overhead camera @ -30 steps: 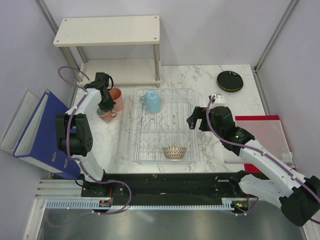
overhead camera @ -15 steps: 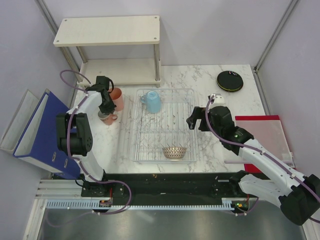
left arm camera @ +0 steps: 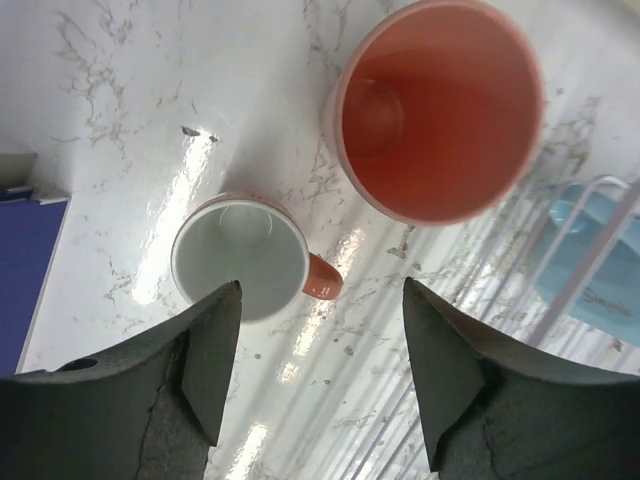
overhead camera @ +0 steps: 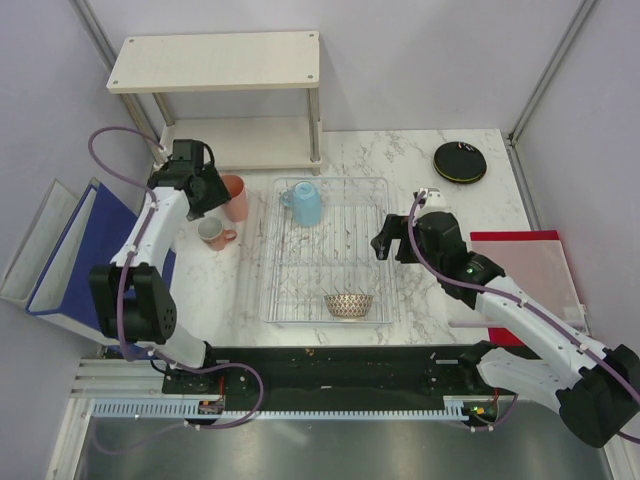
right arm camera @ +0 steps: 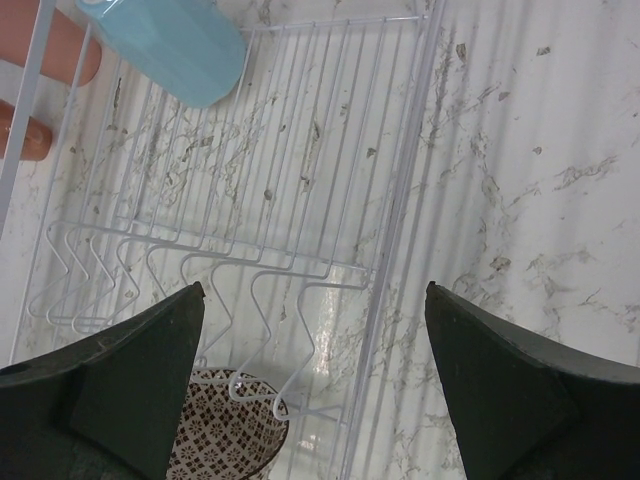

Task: Unload the mixed dishes from the dish rack
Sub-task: Place the cup at the center of the board, then pick up the cup from the dish rack.

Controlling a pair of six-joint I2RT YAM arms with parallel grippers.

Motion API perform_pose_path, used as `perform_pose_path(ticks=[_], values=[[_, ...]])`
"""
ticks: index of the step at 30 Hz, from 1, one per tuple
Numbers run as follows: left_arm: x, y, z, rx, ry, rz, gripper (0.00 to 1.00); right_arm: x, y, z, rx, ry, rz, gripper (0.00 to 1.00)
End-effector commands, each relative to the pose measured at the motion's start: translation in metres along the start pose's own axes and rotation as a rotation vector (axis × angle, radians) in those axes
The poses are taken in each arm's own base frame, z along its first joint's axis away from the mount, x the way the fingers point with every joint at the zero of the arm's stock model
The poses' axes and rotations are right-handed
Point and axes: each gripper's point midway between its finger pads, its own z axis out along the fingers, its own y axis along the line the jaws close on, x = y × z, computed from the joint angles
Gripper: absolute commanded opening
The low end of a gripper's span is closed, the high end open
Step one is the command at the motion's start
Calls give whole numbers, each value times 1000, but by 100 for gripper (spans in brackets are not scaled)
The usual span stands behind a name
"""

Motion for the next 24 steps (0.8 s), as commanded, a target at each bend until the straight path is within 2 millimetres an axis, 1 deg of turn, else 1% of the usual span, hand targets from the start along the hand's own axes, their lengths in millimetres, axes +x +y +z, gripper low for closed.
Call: perform_pose_path(ticks=[1,2,3,4,5,6,7,8,9,10,11,12,13,14,15,16,17,18,19,20,21,23,24], values=[[-34,-11,-71,105,-158,-68,75,-14,15,3,-48,-33,21,98],[-35,-15,-82,133,-175,-81,78,-14,16,6,-53,-30,25,98],[-40,-18,-103,171,-222,-91,78,-19,22,7,-74,-35,26,98],[-41,-20,-113,193,-240,-96,78,-16,24,14,-73,-19,24,98],[-37,-27,-123,223,-250,-84,78,-18,26,18,-75,-18,24,98],[-36,-31,-133,250,-267,-80,78,-28,35,21,-99,-33,27,98],[-35,-35,-151,290,-304,-76,79,-26,36,31,-96,-15,21,98],[-25,-43,-159,325,-303,-49,78,-29,41,36,-106,-16,18,98],[-22,-48,-166,353,-321,-34,78,-45,54,39,-135,-47,14,98],[-18,-50,-182,387,-351,-23,78,-41,56,53,-127,-21,0,98],[-3,-57,-183,410,-337,15,78,-43,64,59,-139,-17,-33,98],[2,-60,-188,427,-343,27,78,-62,78,62,-158,-55,-54,98],[8,-61,-191,436,-345,34,78,-56,81,78,-146,-27,-79,98],[22,-64,-194,461,-339,60,78,-58,88,84,-157,-27,-129,98],[29,-65,-196,472,-336,72,78,-75,103,88,-177,-61,-147,98],[35,-66,-197,484,-332,74,78,-65,104,106,-166,-29,-181,98],[47,-66,-196,500,-319,91,78,-64,110,113,-173,-24,-210,98],[52,-66,-196,508,-315,98,78,-75,119,119,-182,-47,-248,98],[60,-64,-192,506,-302,107,77,-64,117,135,-172,-15,-268,98],[61,-61,-195,517,-314,104,77,-68,123,141,-185,-20,-280,98],[63,-59,-195,519,-316,108,77,-60,120,153,-182,-6,-310,98],[67,-55,-193,520,-324,116,77,-57,121,163,-188,-3,-333,98],[67,-54,-197,529,-338,115,77,-54,123,172,-196,-4,-350,98]])
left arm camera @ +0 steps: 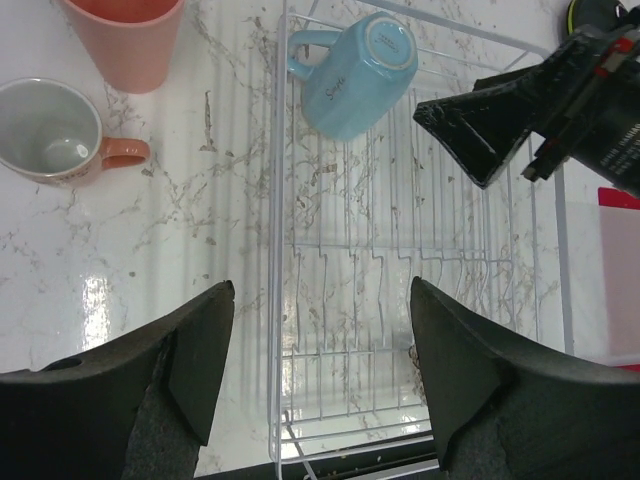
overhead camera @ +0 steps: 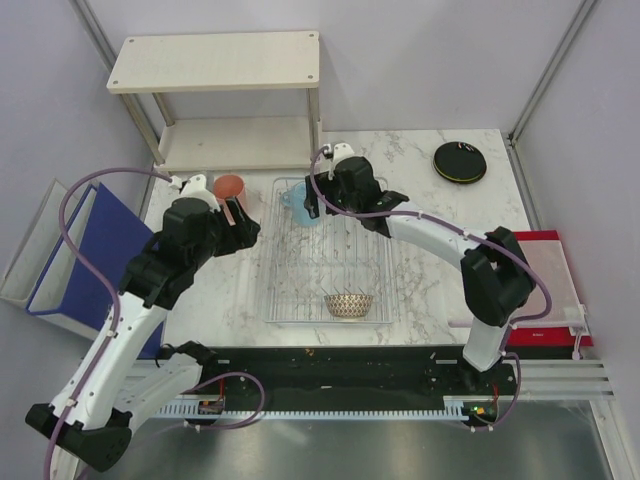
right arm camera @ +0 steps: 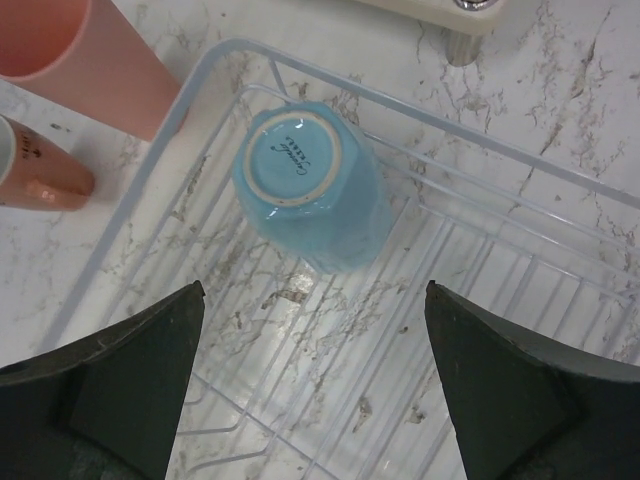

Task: Unload the mixed dishes from the dish rack
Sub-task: Pick up the cup from the dish rack.

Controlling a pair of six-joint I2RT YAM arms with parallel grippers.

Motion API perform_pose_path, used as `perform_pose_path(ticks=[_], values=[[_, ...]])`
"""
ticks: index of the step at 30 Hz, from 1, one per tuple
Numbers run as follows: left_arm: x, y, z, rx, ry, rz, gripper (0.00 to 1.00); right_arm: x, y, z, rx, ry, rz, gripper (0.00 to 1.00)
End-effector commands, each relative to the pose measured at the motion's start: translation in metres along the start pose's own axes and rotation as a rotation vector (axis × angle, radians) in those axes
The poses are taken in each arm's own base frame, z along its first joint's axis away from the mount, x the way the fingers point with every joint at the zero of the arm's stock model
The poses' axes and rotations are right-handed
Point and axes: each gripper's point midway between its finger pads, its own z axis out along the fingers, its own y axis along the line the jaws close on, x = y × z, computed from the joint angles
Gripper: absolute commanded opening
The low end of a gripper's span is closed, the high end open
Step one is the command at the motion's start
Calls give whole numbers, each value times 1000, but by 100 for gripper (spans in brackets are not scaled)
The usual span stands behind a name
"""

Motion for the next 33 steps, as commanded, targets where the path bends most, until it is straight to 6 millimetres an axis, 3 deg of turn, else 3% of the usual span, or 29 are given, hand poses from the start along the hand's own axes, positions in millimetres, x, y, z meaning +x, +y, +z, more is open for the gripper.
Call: perform_pose_path(ticks=[1,6,14,18,20,21,27,29,33], values=[[-7,1,-10,21,-75,-11,77,-2,0,26,-24,-11,-116,98],[-6,-1,-7,43,-90,2,77,-2,4,49,-47,-11,-154,98],[2,-4,3,68,-74,1,77,-14,21,64,-110,-57,-145,98],[6,-3,7,63,-63,8,77,1,21,85,-123,-19,-147,98],[9,-2,10,62,-53,9,77,0,24,92,-137,-19,-149,98],[11,-1,11,60,-49,9,77,9,23,99,-135,3,-147,98],[15,1,12,55,-41,13,77,23,19,111,-118,31,-131,97],[17,3,14,49,-37,14,77,27,16,112,-109,39,-129,95],[23,3,16,51,-22,5,77,27,13,107,-94,35,-128,79]])
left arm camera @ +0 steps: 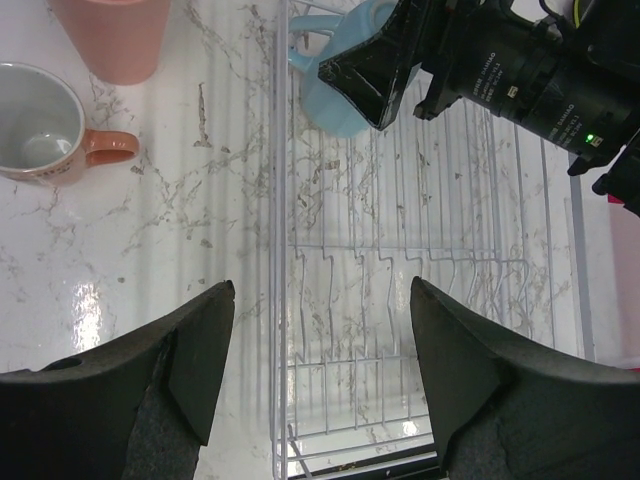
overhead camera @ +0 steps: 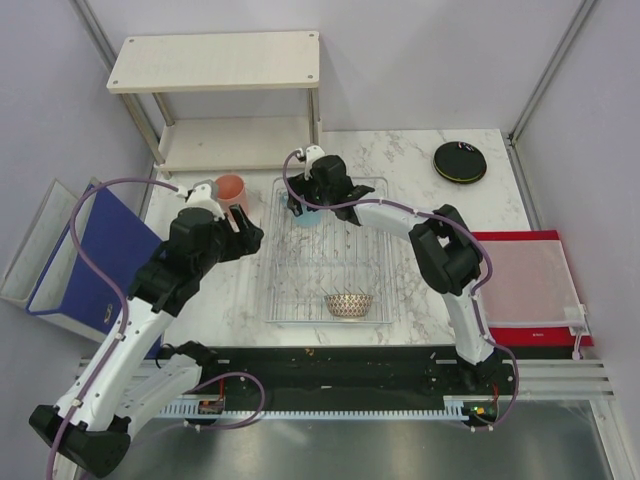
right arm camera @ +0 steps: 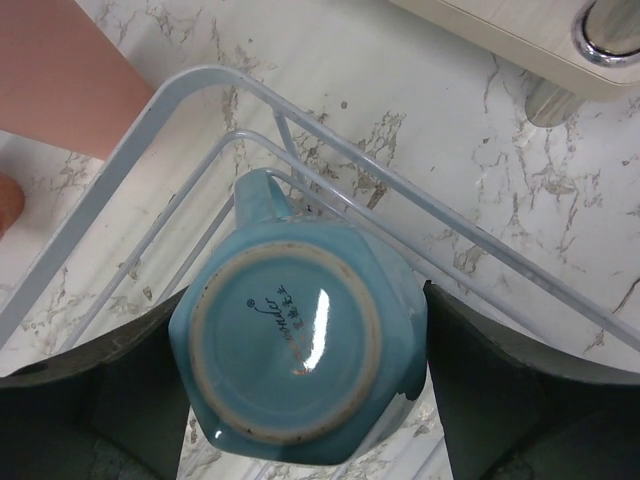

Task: Unload the mixed dishes from the dish rack
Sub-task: Pick up the cup from the dish rack.

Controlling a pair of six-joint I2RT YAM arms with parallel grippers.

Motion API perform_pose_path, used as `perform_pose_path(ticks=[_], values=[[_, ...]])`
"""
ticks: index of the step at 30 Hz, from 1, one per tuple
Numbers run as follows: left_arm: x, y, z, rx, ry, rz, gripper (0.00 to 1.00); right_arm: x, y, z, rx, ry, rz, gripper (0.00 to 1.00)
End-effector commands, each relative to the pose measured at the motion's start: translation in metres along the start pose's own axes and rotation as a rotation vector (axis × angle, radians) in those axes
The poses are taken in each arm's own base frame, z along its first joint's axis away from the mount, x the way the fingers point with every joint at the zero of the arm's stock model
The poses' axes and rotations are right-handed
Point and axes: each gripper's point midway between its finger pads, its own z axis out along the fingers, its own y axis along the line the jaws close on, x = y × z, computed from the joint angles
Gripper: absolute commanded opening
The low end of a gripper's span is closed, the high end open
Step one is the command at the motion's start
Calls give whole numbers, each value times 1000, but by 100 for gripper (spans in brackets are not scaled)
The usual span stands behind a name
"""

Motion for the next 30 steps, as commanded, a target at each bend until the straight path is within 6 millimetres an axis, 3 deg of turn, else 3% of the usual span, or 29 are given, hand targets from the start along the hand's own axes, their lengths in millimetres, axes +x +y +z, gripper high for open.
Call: perform_pose_path(ticks=[1,4,5,7,8,9,15,16,22,28,30], values=[[-1,-7,3,37,-14,2,77,-11,6,-5,-10,-37,6,75],[2,-6,4,39,-11,0,77,-10,4,-14,5,-56,15,51],[2,-7,4,41,-12,-1,77,-16,4,-20,7,-73,19,34],[3,-6,4,41,-12,-3,77,-20,3,-30,16,-86,24,19],[3,-6,4,41,-13,-3,77,-22,4,-34,15,-92,24,4],[2,-7,4,43,-16,-5,77,-26,4,-38,15,-100,29,0],[0,-8,6,47,-25,-10,77,-61,21,-92,-34,-184,64,0],[0,-8,7,48,-27,-11,77,-79,25,-111,-48,-227,70,0],[-6,-17,8,83,-41,-32,77,-113,36,-179,-81,-343,122,0],[-12,-43,3,209,-48,-102,76,-111,41,-229,-161,-411,307,0],[-14,-64,-5,337,-60,-118,76,-107,37,-246,-249,-463,387,0]])
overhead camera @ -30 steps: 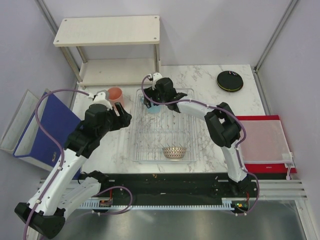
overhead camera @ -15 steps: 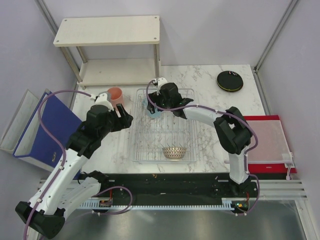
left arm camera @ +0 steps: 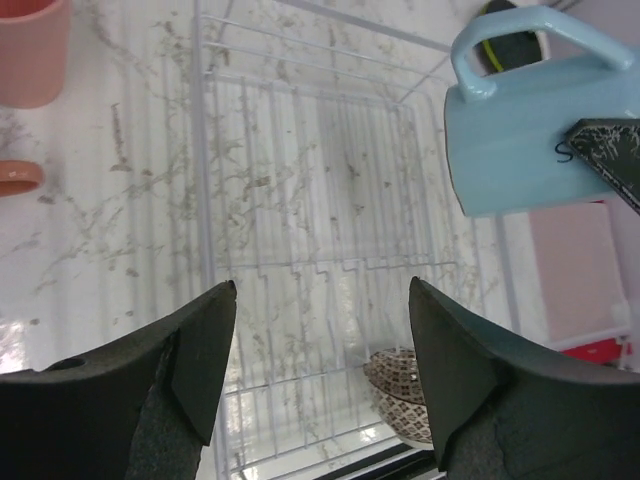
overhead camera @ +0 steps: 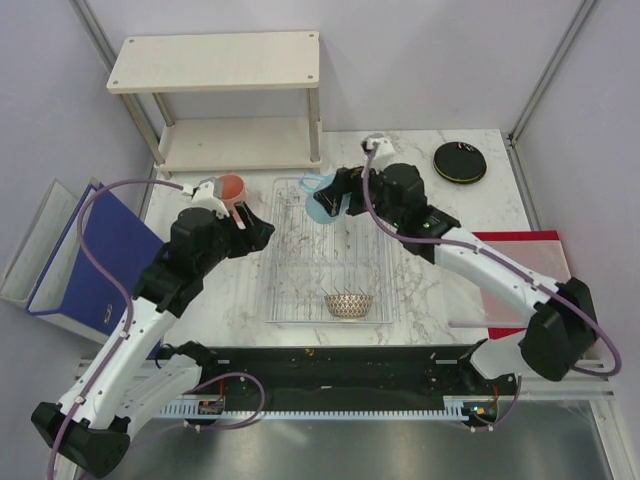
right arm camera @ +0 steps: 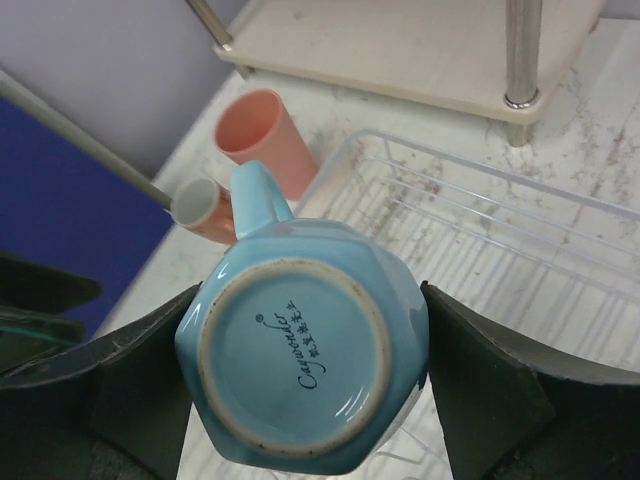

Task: Unload the mixed dishes from the dish rack
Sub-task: Pick up the cup from the dish rack, then place the cup at the center of the board.

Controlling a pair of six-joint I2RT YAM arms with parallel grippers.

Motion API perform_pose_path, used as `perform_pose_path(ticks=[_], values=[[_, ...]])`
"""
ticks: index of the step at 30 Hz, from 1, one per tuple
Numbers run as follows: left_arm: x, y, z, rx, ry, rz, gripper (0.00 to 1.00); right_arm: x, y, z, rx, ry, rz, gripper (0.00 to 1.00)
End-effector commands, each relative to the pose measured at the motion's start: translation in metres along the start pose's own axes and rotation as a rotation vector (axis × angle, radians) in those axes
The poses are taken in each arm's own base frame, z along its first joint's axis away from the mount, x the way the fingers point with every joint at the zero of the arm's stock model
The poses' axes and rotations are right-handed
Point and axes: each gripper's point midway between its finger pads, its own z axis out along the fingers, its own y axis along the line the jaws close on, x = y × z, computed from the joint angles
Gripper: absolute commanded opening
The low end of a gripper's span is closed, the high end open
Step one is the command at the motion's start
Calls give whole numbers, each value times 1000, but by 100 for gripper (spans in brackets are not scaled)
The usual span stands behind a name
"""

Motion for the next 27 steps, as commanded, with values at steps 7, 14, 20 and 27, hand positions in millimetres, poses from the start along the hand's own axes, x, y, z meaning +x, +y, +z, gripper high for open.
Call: perform_pose_path(ticks=[7,14,20,27], values=[[-17,-104,-39,645,-110,-186,84,-46,3,-89,-597,-394,747,0],[-1,-124,-43,849,-58,-257,87,-38,10,-99,-812,-407,917,0],[12,-124,-24,823,-15,-262,82,-37,34,-100,-869,-381,891,0],[20,-129,-12,816,11,-256,79,-33,59,-101,-923,-348,870,0]])
